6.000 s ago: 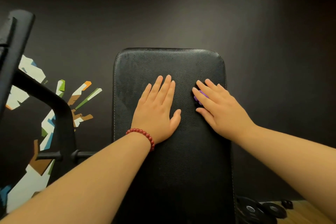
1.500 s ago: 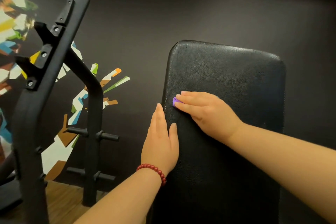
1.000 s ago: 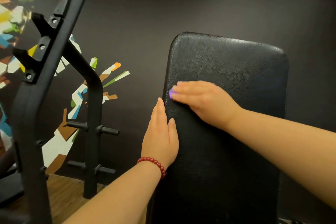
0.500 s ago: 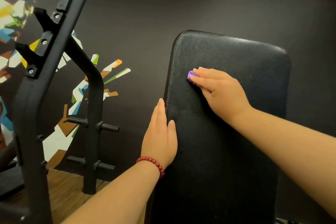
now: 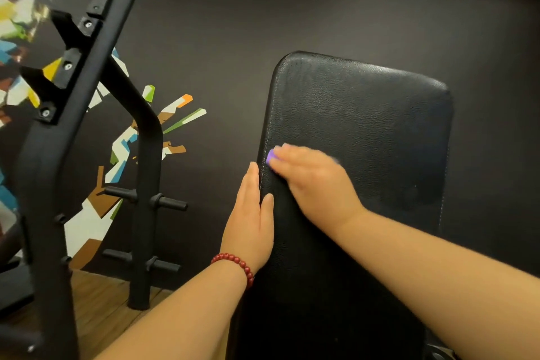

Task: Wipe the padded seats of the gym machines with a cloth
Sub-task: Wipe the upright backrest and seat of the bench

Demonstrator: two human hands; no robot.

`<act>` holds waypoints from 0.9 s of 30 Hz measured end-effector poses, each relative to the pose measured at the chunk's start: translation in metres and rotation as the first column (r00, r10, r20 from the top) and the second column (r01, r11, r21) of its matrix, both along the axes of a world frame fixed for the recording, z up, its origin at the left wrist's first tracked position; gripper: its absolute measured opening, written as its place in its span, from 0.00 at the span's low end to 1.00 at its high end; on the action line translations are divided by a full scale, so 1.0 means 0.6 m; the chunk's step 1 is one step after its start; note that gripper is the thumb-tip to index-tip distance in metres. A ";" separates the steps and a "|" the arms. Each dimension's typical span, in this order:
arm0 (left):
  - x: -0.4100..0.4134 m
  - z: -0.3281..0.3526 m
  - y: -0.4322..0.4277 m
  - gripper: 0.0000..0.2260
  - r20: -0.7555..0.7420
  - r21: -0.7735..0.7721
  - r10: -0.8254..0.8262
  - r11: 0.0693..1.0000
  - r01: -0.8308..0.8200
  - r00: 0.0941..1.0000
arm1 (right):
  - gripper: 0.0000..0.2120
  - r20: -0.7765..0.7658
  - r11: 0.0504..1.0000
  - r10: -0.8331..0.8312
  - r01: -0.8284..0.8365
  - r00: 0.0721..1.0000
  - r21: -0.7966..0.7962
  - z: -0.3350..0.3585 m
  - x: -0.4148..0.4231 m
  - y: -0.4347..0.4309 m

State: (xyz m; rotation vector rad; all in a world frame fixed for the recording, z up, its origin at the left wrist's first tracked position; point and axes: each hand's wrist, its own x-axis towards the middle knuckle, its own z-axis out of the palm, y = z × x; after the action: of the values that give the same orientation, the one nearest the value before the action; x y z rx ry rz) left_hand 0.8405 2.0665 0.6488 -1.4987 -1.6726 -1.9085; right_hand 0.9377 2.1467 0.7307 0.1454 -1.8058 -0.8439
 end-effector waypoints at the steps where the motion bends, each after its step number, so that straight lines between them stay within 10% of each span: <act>1: 0.000 -0.002 0.000 0.26 0.010 -0.003 -0.010 1.000 0.010 1.000 | 0.15 0.063 1.000 0.001 -0.002 0.998 0.025 -0.019 -0.002 -0.001; 5: -0.001 -0.002 -0.001 0.26 0.022 -0.023 -0.019 1.000 0.020 1.000 | 0.15 0.264 0.998 -0.023 0.006 0.964 0.064 -0.011 0.017 0.005; 11: 0.001 -0.005 -0.002 0.26 -0.022 -0.026 0.013 1.000 -0.014 1.000 | 0.14 -0.154 0.994 0.025 -0.041 0.988 -0.106 0.021 0.006 0.001; 18: 0.003 -0.006 0.001 0.28 -0.087 -0.031 0.072 0.997 -0.075 0.994 | 0.15 0.255 0.998 -0.030 0.015 0.967 0.059 -0.012 0.039 0.023; 24: 0.007 -0.014 0.005 0.27 -0.374 0.057 0.320 0.945 -0.323 0.870 | 0.14 -0.156 0.992 0.034 -0.053 0.987 -0.116 -0.013 0.040 0.025; 27: 0.006 -0.021 0.008 0.26 -0.487 0.069 0.370 0.919 -0.388 0.791 | 0.14 -0.059 0.997 0.025 -0.030 0.998 -0.077 -0.061 0.039 0.022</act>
State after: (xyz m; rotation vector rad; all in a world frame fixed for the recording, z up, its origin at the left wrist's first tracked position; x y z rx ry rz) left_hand 0.8443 2.0714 0.6361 -1.3716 -1.6082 -1.1684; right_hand 0.9611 2.1599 0.6939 0.0945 -1.7756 -0.7500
